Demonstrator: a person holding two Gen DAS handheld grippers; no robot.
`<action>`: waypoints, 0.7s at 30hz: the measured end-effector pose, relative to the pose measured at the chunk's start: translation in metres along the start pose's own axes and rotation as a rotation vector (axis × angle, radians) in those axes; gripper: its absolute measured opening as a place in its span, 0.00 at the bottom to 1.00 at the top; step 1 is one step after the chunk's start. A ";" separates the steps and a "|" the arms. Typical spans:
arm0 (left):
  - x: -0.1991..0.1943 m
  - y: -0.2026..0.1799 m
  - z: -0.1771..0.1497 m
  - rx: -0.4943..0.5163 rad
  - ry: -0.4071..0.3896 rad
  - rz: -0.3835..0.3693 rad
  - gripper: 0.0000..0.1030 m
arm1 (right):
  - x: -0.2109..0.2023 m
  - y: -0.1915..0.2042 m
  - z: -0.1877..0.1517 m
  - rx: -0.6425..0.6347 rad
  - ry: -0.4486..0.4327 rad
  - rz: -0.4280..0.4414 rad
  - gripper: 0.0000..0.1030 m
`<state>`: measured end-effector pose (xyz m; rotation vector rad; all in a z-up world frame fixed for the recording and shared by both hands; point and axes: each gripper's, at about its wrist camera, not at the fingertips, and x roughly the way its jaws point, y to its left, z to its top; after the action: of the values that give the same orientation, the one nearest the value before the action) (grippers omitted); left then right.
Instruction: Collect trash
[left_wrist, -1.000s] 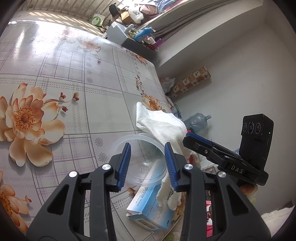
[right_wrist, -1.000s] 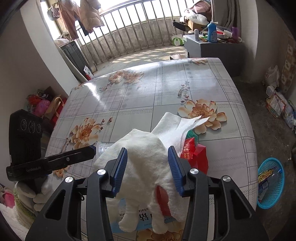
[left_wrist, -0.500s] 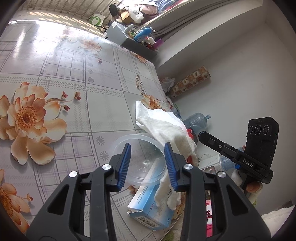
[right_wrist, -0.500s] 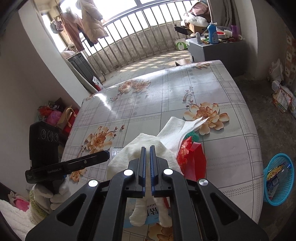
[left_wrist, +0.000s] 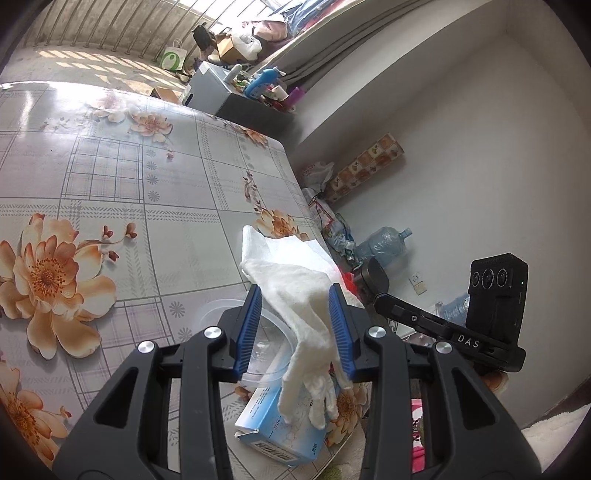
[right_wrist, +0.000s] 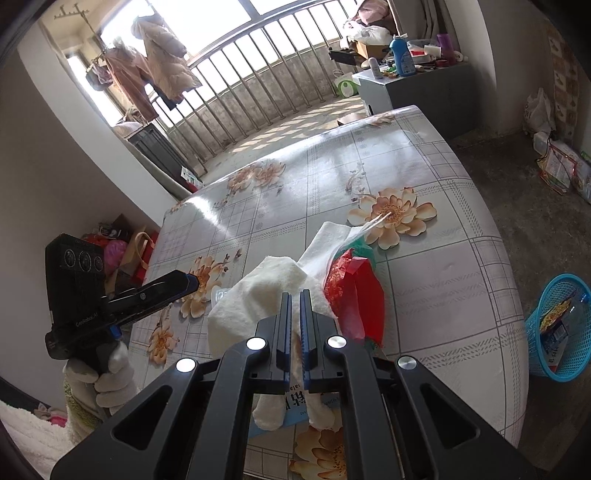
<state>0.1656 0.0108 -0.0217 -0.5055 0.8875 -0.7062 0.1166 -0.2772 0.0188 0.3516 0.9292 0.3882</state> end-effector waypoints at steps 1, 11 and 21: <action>0.006 -0.001 0.002 0.010 0.016 0.026 0.33 | 0.004 0.000 -0.002 -0.001 0.010 0.004 0.05; 0.033 -0.012 0.014 0.071 0.104 0.028 0.34 | 0.026 -0.010 -0.011 0.025 0.065 0.016 0.05; 0.040 -0.023 0.008 0.064 0.142 -0.058 0.34 | 0.023 -0.013 -0.006 0.027 0.037 0.041 0.05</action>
<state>0.1823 -0.0334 -0.0229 -0.4299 0.9826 -0.8287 0.1259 -0.2775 -0.0065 0.3894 0.9652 0.4210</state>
